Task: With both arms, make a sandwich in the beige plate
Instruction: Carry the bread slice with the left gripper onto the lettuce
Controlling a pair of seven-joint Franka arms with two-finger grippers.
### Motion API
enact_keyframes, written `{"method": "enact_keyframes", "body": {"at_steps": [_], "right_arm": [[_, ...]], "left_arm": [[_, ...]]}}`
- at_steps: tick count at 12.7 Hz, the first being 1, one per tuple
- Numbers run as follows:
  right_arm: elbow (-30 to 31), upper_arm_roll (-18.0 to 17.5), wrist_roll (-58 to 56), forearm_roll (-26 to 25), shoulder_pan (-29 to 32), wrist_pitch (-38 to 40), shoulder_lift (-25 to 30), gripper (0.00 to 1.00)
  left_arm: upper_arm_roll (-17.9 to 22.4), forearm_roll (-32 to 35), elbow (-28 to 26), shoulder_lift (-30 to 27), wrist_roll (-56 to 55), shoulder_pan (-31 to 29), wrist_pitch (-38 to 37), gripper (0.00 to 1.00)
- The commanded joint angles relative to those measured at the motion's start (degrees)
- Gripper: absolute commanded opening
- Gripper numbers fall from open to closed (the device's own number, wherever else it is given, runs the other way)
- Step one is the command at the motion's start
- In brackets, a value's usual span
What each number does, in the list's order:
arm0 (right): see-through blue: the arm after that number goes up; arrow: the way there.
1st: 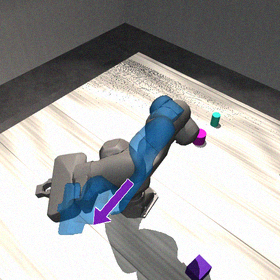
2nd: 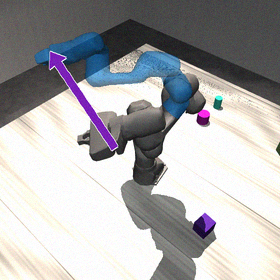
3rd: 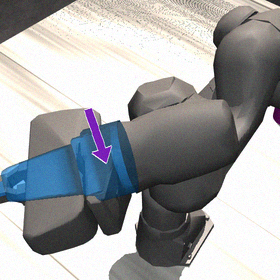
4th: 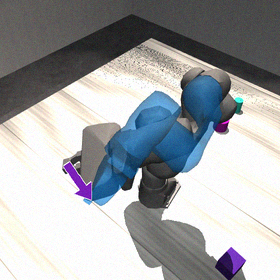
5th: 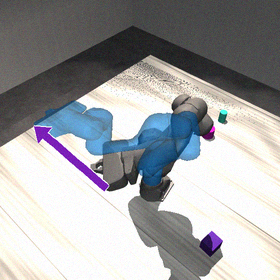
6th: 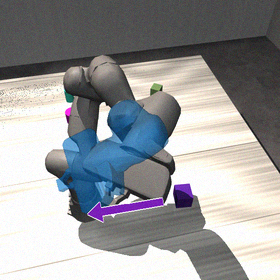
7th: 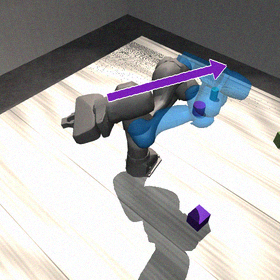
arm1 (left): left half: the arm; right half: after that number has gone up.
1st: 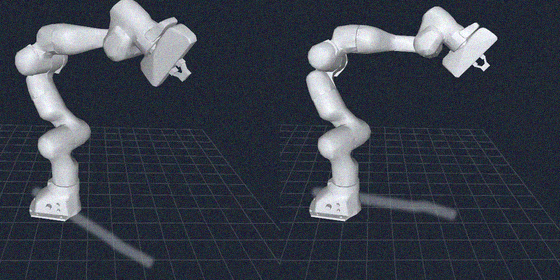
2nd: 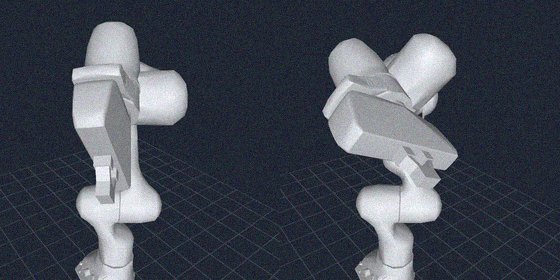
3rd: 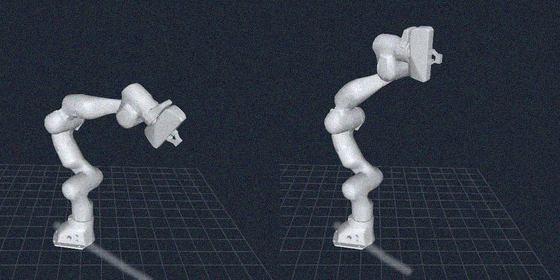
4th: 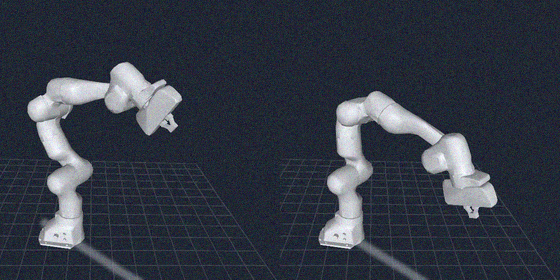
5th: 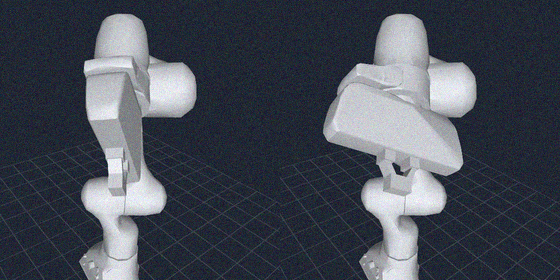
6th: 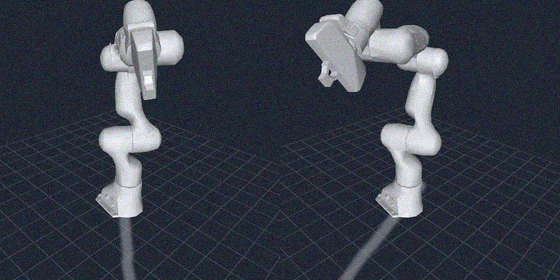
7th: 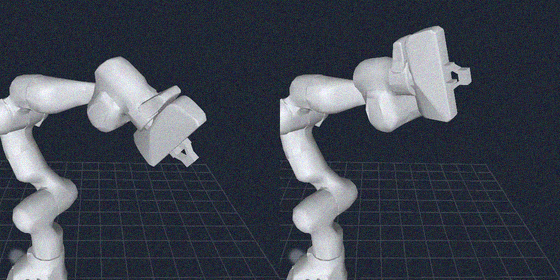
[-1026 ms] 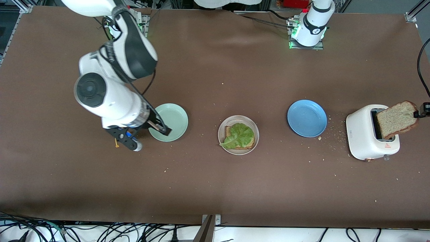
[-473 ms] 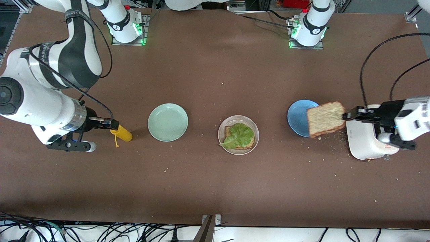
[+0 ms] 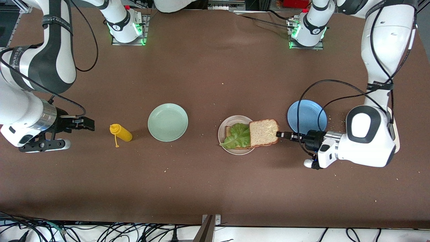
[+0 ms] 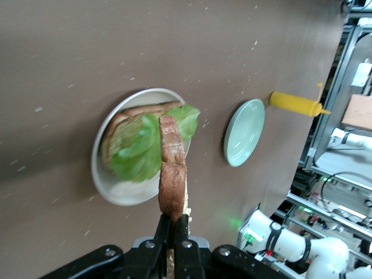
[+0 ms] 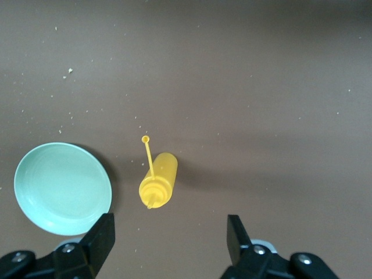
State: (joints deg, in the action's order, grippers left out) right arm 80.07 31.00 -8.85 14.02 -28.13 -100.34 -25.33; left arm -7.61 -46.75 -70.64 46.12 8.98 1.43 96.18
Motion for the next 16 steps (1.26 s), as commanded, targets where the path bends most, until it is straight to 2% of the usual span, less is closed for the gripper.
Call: {"method": "enact_keyframes", "body": {"at_steps": [1,6,9,10,11,12,13,15,16], "right_arm": [[9.23,-0.41,-0.82,-1.02,-1.49,-2.6,8.98,0.99],[8.61,-0.76,-0.2,-2.51,-1.75,-0.3,9.68,0.99],[8.52,-0.67,3.21,-2.51,-4.73,-0.82,9.59,0.99],[8.52,-0.59,4.01,-2.51,-5.78,-0.91,9.59,0.99],[8.52,-0.59,4.02,-2.51,-6.23,-1.0,9.59,0.99],[8.52,-0.59,4.02,-2.51,-6.23,-1.0,9.51,0.99],[8.26,-0.59,4.02,-2.51,-6.23,-1.44,9.33,0.99],[8.17,-0.59,3.93,-2.51,-6.32,-1.44,9.33,0.99],[8.17,-0.5,3.93,-2.51,-6.23,-1.53,9.33,0.99]], "left_arm": [[0.5,-6.58,1.48,2.3,0.42,3.83,5.31,0.0],[0.5,-8.36,0.86,5.2,4.55,6.39,7.79,0.0],[0.58,-7.57,-0.53,6.18,4.47,6.84,7.7,0.0],[0.67,-7.48,-1.07,6.01,3.33,6.75,7.62,0.06],[0.85,-7.39,-1.6,5.92,1.76,6.75,7.62,0.23],[1.02,-6.52,-1.6,6.0,2.0,6.75,7.62,0.66],[0.85,-4.51,-1.86,5.66,1.39,5.96,7.53,1.0],[1.2,-2.75,-2.3,5.39,-2.89,5.52,7.44,1.0],[1.2,0.4,-2.22,5.13,-4.22,5.34,7.44,1.0]]}}
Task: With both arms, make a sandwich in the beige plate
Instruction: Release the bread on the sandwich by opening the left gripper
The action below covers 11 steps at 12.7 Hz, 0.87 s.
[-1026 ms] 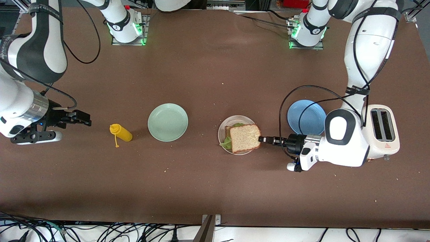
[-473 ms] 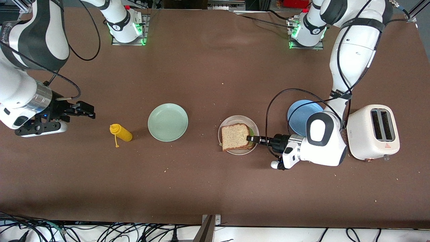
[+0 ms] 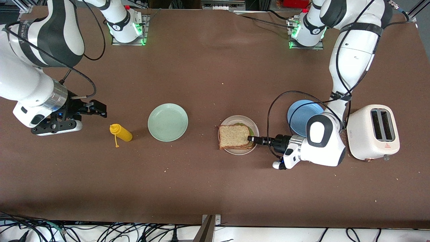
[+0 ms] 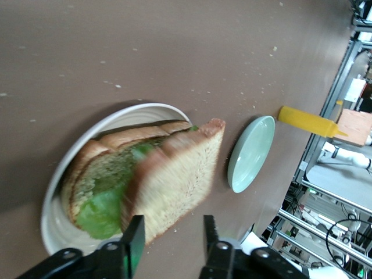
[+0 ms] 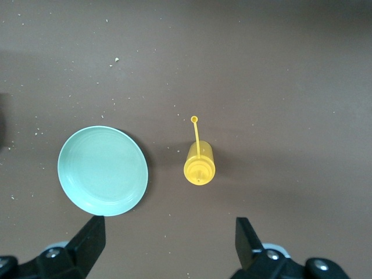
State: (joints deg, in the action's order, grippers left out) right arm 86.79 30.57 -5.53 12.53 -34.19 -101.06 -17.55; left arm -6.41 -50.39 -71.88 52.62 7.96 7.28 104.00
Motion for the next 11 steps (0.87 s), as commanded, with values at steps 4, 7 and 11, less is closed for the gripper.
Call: {"method": "enact_keyframes", "body": {"at_steps": [4,7,11], "right_arm": [[1.45,-0.07,0.52,-1.01,-0.26,-0.8,1.55,0.99],[1.45,-0.07,0.52,-1.01,-0.18,-0.71,1.55,0.99],[1.27,-0.07,0.34,-0.93,-0.17,-0.8,1.55,0.99]], "left_arm": [[0.08,13.0,-0.63,-4.0,-5.4,-4.02,-1.6,1.0],[-0.01,25.3,-0.11,-8.83,-7.79,-8.06,-8.01,1.0],[-0.1,42.43,0.24,-14.37,-6.65,-12.02,-18.46,1.0]]}}
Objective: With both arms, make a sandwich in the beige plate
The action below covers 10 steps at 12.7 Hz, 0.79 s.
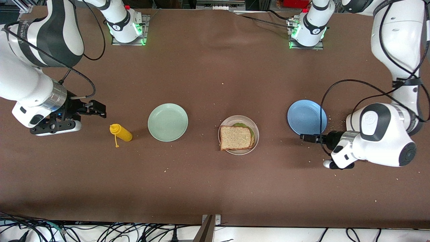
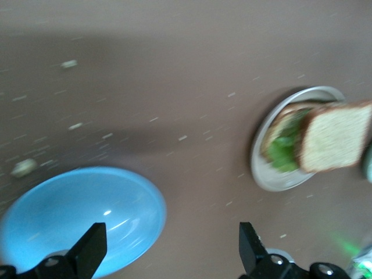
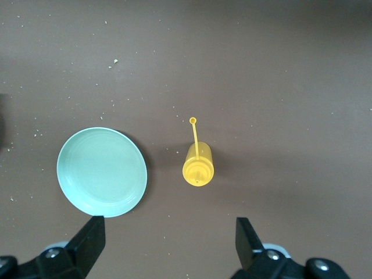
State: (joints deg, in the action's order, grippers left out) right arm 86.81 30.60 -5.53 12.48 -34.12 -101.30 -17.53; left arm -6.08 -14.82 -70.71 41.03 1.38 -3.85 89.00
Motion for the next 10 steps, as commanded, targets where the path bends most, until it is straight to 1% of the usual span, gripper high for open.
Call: {"method": "enact_keyframes", "body": {"at_steps": [1,2,4,7,9,10], "right_arm": [[1.26,-0.1,0.26,-0.88,-0.24,-0.57,1.53,0.99],[1.26,-0.1,0.17,-0.97,-0.24,-0.57,1.53,0.99],[1.26,-0.1,0.08,-0.88,-0.24,-0.66,1.53,0.99],[1.26,-0.19,0.08,-0.88,-0.33,-0.83,1.36,0.99],[1.26,-0.19,0.51,-1.05,-0.42,-1.01,1.36,0.99],[1.17,-0.28,0.43,-2.27,-0.42,-1.01,1.36,0.99]], "left_arm": [[-0.43,10.83,-0.92,-4.45,1.24,-0.98,-4.44,1.0],[-0.34,13.31,-0.92,-6.12,2.3,-1.07,-6.19,1.0],[-0.25,15.69,-0.92,-8.68,4.15,-2.29,-11.46,1.0],[-0.16,17.64,-0.92,-12.72,4.07,-2.48,-12.97,1.0],[0.8,17.81,-0.92,-13.87,4.15,-2.48,-16.38,1.0],[0.72,19.03,-0.92,-14.74,3.89,-2.39,-16.66,1.0]]}}
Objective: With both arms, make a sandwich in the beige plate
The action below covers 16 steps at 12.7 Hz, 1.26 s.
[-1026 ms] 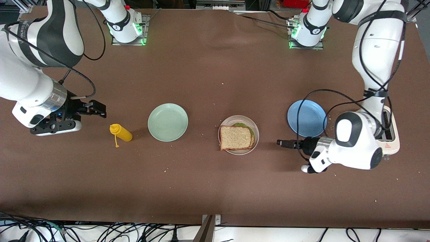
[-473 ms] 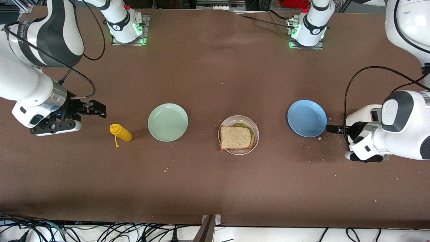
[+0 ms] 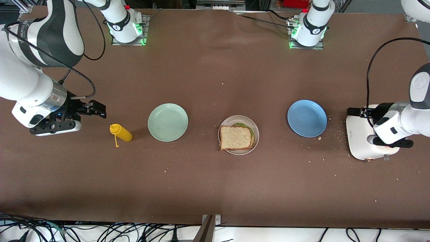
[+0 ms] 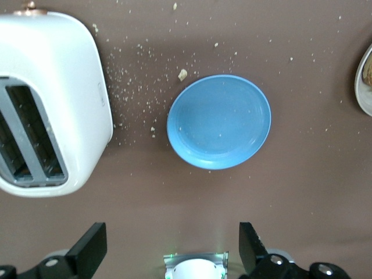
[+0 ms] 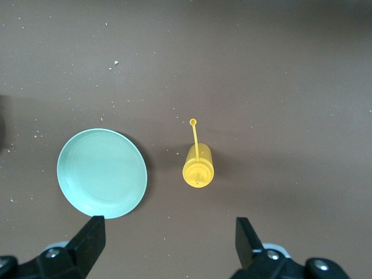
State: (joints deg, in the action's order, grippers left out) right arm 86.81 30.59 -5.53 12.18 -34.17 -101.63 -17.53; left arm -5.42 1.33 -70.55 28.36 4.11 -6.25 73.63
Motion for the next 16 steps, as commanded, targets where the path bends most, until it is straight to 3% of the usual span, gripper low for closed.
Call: {"method": "enact_keyframes", "body": {"at_steps": [1,2,5,6,8,11,16], "right_arm": [[0.82,-0.36,0.52,-5.2,-1.16,-0.42,1.35,0.99],[0.65,-0.18,0.52,-7.58,-2.47,-0.15,1.44,1.0],[0.56,-0.18,0.61,-7.7,-2.57,-0.06,1.44,1.0],[0.56,-0.1,0.7,-7.61,-2.57,-0.06,1.44,1.0],[0.56,-0.09,0.79,-7.52,-2.57,-0.06,1.44,1.0],[0.56,0.17,0.79,-7.26,-2.48,0.03,1.53,1.0],[0.56,0.26,0.7,-7.34,-2.48,0.11,1.53,1.0]], "left_arm": [[-0.29,5.41,-1.77,-3.74,1.17,-0.16,-0.77,1.0],[0.32,6.14,-3.17,-6.54,1.43,0.79,-0.42,1.0],[1.55,8.26,-14.22,-15.67,0.29,4.31,3.25,1.0],[1.55,8.08,-15.57,-18.67,-1.37,5.01,4.23,1.0],[5.65,1.35,-15.58,-20.62,-5.24,6.85,4.59,1.0],[9.28,0.87,-16.28,-22.91,-5.07,7.92,10.02,1.0],[9.64,2.72,-21.73,-28.27,-5.16,9.59,15.58,1.0]]}}
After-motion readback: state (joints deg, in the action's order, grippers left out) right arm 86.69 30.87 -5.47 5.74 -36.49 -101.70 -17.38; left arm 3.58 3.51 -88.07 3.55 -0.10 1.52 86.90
